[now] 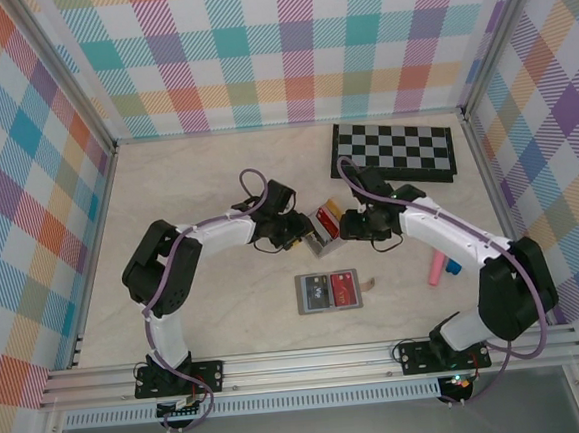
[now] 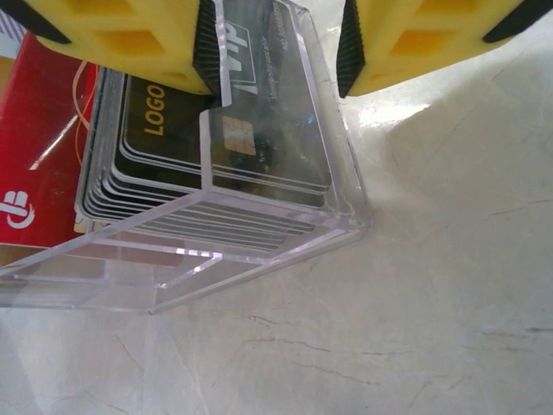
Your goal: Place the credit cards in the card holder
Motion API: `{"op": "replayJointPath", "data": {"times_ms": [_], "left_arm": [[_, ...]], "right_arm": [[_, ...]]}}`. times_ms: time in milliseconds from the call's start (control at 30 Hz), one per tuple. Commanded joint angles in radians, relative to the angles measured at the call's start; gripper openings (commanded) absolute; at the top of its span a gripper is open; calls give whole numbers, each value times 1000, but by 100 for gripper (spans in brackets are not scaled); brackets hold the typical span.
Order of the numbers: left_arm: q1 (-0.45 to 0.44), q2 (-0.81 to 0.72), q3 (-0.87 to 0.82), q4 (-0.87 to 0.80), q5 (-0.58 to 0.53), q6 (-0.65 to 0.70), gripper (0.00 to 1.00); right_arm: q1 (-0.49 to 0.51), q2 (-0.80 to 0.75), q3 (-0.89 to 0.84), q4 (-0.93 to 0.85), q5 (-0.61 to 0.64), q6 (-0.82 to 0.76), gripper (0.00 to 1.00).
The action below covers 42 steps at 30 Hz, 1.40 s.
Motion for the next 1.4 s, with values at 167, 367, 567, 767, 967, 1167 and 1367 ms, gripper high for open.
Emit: {"op": "replayJointPath", "data": {"times_ms": [167,367,567,767,967,1167,1367], "left_arm": [[-1,91,88,-173,-43,153,30],[-1,140,161,-237,-55,237,28],[0,170,213,-280,-54,288,27],[-1,173,221,-289,-58,297,27],[0,170,217,-280,-51,291,27],[-1,173,214,-276,-48,289,27],[0,170,213,-279,-50,290,27]], "right_arm": [[-2,108,168,-96,146,-105,52],[-16,215,267,-131,185,-157,53],[-34,309,354,-137,152,-218,54],[-38,398,438,-169,197,-247,54],[-40,458,474,-180,224,-270,54],[-40,480,492,-196,286,-282,52],[-40,463,520,-212,278,-304,45]]}}
